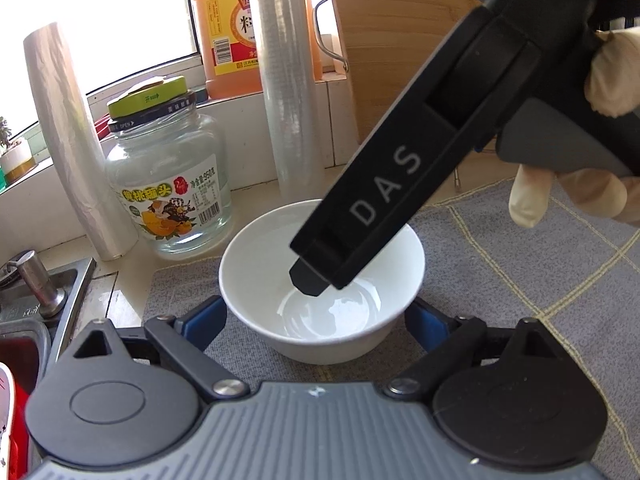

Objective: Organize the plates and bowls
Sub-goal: 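Close the right tool on the rim of the white bowl, then lift the gripped bowl with the right tool and carry it toward the nested bowls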

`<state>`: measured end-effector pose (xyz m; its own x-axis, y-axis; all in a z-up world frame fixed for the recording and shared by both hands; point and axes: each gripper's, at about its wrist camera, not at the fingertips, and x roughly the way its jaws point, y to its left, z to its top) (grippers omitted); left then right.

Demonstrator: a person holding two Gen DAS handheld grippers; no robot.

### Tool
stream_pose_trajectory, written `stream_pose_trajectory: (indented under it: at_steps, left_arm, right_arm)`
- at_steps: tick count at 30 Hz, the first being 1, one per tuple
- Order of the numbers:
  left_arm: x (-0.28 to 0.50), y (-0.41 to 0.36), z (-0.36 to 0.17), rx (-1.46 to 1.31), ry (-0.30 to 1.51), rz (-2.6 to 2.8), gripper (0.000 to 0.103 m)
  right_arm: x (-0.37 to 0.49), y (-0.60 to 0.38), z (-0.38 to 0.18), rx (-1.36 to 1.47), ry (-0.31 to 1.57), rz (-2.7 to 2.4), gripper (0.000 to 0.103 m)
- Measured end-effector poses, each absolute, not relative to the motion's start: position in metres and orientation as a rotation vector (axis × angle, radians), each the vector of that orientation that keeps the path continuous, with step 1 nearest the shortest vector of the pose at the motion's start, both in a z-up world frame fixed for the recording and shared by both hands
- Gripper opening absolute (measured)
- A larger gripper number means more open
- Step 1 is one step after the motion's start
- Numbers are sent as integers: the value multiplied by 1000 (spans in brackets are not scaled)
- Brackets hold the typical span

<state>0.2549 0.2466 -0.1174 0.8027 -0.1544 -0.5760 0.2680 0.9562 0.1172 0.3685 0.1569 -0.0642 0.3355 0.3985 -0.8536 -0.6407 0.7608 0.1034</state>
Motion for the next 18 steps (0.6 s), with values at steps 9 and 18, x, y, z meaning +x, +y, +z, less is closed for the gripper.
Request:
stream_pose_trajectory:
  at_steps: [9, 18]
  left_arm:
    - [255, 247, -118, 190, 591, -244, 92]
    - [255, 246, -117, 185, 603, -242, 92]
  right_arm:
    - [375, 161, -71, -254, 1040, 704, 76]
    - [375, 161, -70, -236, 1047, 713, 75]
